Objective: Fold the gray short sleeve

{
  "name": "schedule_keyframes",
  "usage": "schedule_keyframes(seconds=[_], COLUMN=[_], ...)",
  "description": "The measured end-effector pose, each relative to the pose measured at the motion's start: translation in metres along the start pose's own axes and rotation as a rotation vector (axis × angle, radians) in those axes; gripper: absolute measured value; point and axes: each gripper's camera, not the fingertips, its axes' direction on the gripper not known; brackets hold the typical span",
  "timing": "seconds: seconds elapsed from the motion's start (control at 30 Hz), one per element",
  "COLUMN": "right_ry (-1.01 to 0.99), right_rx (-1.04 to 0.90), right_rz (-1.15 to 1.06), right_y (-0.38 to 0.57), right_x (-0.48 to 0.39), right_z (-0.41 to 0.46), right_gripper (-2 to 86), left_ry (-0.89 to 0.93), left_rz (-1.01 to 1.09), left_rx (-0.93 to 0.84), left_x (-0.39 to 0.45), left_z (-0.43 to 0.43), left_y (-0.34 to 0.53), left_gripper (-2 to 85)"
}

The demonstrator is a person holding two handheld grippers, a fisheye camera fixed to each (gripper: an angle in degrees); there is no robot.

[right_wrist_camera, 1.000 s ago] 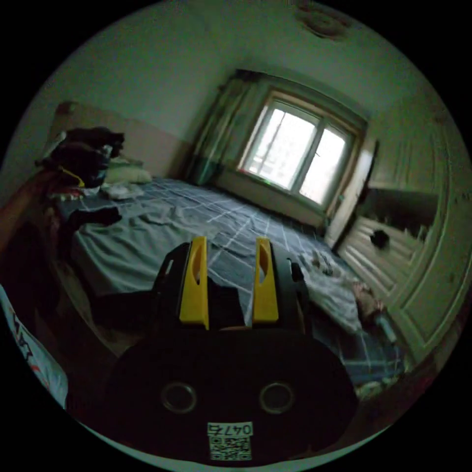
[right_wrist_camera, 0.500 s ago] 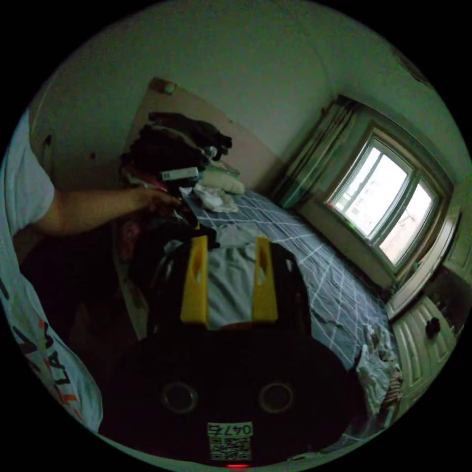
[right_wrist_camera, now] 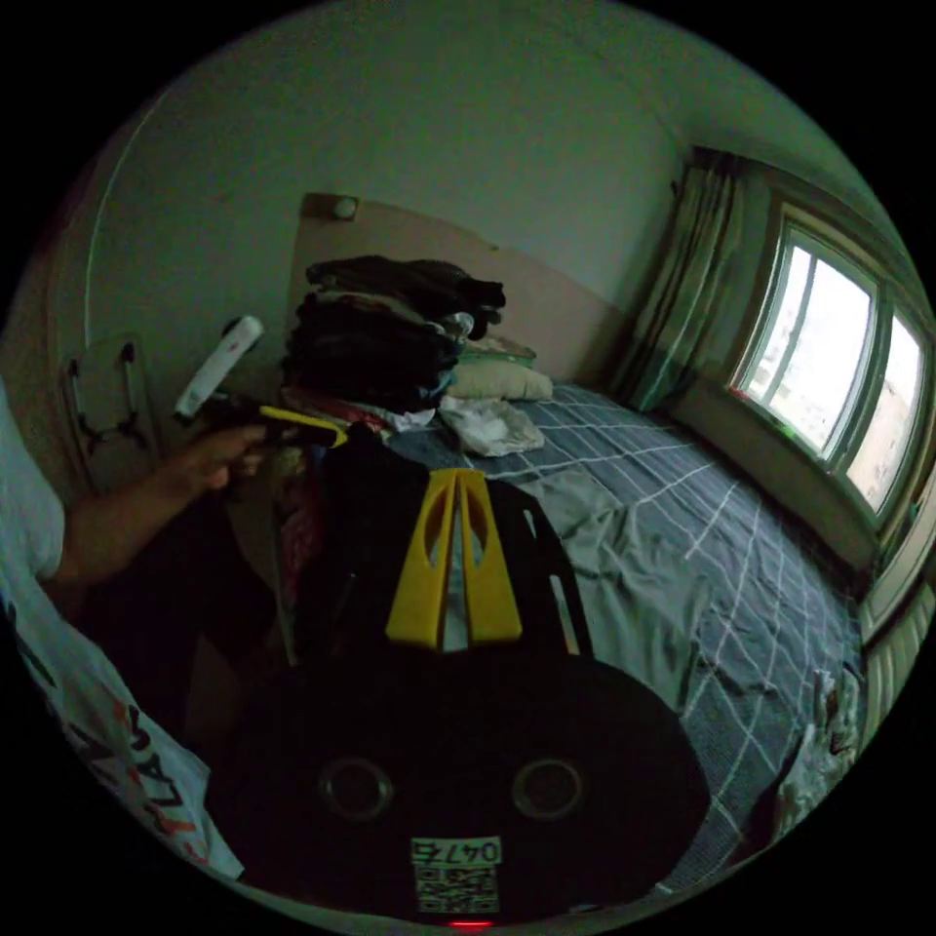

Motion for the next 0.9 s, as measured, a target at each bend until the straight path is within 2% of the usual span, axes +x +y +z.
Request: schedule_keyframes(seconds=[0.1,0.33,0.47,0.63,0.7,0.8,0.83,0.9], right_ry=[-0.133,-0.393,-0.406,-0.550,-0.574,-0.613,-0.597,-0.617], right_rx=[-0.117,-0.380,-0.464,-0.641,-0.561,-0.228,-0.176,-0.198], right_rz=[-0.014,-0.076,-0.120,-0.134,-0.178,-0.304,-0.332,-0.341], right_y=[-0.033,-0.096,-0.116,-0.131,-0.145,-0.167,-0.170,-0.167], right_x=[-0.004,-0.032,-0.054,-0.078,-0.081,-0.085,-0.086,-0.087], right_z=[0.079,0.266,0.334,0.411,0.410,0.381,0.381,0.399], right_gripper=[0.5,3.1,3.0,0.2,-0.1,-0.1,-0.1,-0.1], left_ry=[-0.010,0.124,0.183,0.214,0.202,0.119,0.087,0.089], left_rz=[-0.064,-0.195,-0.204,-0.177,-0.129,-0.030,-0.010,-0.023], left_rx=[-0.035,-0.129,-0.137,-0.120,-0.061,0.126,0.172,0.160], left_x=[-0.039,-0.122,-0.159,-0.189,-0.192,-0.192,-0.193,-0.202], left_z=[-0.009,-0.007,-0.016,-0.033,-0.048,-0.087,-0.098,-0.102], left_y=[0.021,0.043,0.053,0.062,0.064,0.070,0.073,0.075], left_gripper=[-1.0,-1.0,-1.0,-1.0,-1.0,-1.0,-1.0,-1.0])
